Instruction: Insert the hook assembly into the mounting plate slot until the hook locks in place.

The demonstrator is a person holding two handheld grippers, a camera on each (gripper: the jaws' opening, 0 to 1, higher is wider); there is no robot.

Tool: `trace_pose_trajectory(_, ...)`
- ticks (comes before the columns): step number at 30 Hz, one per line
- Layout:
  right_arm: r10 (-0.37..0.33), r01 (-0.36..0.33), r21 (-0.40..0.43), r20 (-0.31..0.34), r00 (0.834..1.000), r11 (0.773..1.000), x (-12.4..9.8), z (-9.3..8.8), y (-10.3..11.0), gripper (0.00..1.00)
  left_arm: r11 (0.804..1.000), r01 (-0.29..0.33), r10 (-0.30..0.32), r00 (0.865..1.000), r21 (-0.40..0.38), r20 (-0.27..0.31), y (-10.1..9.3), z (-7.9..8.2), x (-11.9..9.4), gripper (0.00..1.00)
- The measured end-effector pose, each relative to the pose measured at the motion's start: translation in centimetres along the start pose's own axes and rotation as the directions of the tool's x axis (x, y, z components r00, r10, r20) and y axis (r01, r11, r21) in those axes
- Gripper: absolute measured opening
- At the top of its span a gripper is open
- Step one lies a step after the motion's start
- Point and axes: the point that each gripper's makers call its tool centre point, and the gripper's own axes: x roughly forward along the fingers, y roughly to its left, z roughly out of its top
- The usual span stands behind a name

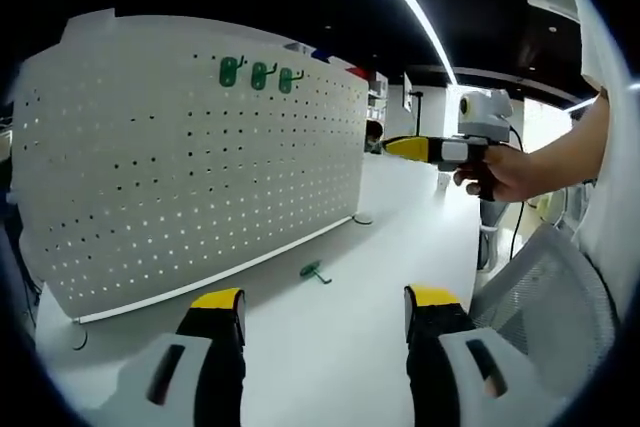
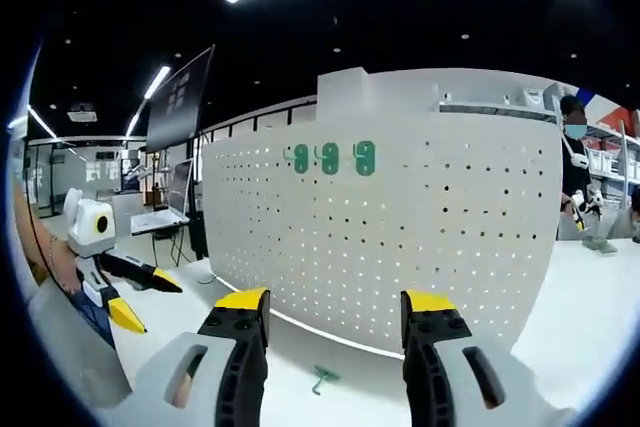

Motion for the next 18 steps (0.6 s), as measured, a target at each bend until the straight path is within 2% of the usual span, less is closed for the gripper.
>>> trace_pose_trajectory(18, -0.005, 0.006, 0.019, -0.049, 0.999, 1.000, -1.4, -2.0, 0.0, 0.51, 1.000, -0.013, 0.013, 1.000, -0.004, -0.004, 0.6, -0.1, -0.3, 0.66)
